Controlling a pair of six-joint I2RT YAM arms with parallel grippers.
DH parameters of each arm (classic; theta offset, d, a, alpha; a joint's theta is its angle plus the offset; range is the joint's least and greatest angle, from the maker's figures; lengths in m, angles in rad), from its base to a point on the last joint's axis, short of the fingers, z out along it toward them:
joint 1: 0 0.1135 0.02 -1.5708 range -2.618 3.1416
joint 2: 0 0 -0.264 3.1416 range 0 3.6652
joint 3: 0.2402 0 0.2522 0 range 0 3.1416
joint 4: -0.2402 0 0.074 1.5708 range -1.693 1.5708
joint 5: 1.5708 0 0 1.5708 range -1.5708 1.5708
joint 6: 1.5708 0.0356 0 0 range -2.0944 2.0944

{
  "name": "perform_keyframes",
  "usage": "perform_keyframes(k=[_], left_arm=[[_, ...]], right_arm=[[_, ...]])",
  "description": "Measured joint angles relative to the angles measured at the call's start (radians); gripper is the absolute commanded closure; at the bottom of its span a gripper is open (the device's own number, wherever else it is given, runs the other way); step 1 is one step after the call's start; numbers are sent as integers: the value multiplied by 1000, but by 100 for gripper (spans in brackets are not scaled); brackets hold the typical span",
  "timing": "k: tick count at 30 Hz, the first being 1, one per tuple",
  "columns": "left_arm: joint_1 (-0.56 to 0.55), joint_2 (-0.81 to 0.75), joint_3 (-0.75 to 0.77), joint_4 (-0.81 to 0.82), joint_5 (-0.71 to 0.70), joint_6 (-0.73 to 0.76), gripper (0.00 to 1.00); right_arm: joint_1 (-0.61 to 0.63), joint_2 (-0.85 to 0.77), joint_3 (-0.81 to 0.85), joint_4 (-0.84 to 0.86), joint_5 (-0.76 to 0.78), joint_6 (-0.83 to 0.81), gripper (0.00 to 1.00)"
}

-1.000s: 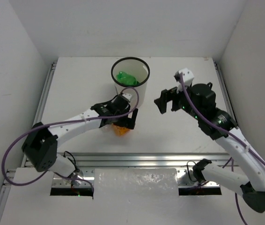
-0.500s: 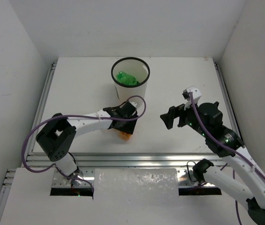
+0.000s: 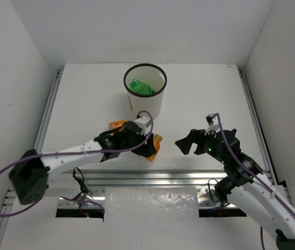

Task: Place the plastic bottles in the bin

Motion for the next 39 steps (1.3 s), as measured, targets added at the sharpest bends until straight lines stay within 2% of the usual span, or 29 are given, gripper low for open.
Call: perform_keyframes(k=[4, 9, 11, 12, 13, 14, 15, 16, 17, 18, 19, 20, 24, 28, 32, 35, 39], left_arm=[[-6, -206, -109, 240, 164, -11, 100], [-7, -238, -131, 428, 333, -18, 100], [-7, -238, -142, 470, 376, -24, 100], [-7, -240, -147, 486, 397, -29, 100], [-7, -242, -150, 495, 414, -34, 100], [-7, -246, -152, 504, 425, -38, 100], [-7, -255, -153, 507, 430, -40, 99], [-6, -257, -155, 508, 431, -42, 88], [-6, -259, -155, 505, 434, -43, 64], [-6, -265, -154, 502, 429, -45, 39], [-7, -272, -151, 490, 417, -42, 4], [-7, -279, -146, 472, 397, -35, 0], [-10, -285, -48, 278, 198, -58, 0], [-16, -327, 63, 28, -140, -137, 0], [-3, -366, 68, -218, -441, -243, 0], [32, -346, 56, -333, -542, -291, 0], [136, -316, 18, -383, -586, -311, 0]], right_arm=[[0, -68, -131, 169, -101, 148, 1], [0, -28, -155, 355, -221, 262, 1], [0, 2, -151, 421, -269, 283, 5], [0, 23, -149, 455, -291, 291, 12], [0, 43, -146, 487, -315, 299, 24], [0, 61, -145, 513, -335, 307, 43], [0, 79, -144, 545, -361, 325, 52], [1, 93, -140, 572, -377, 333, 75], [1, 104, -138, 602, -394, 331, 94], [1, 111, -138, 619, -408, 340, 100], [-5, 117, -138, 634, -415, 344, 100], [-5, 121, -138, 643, -419, 348, 100], [-4, 128, -76, 536, -363, 281, 100], [-7, 206, 164, 333, -171, 128, 100], [-5, 369, 480, 279, -29, -19, 100], [-5, 520, 674, 287, 38, -120, 100], [-5, 755, 880, 304, 89, -239, 97]])
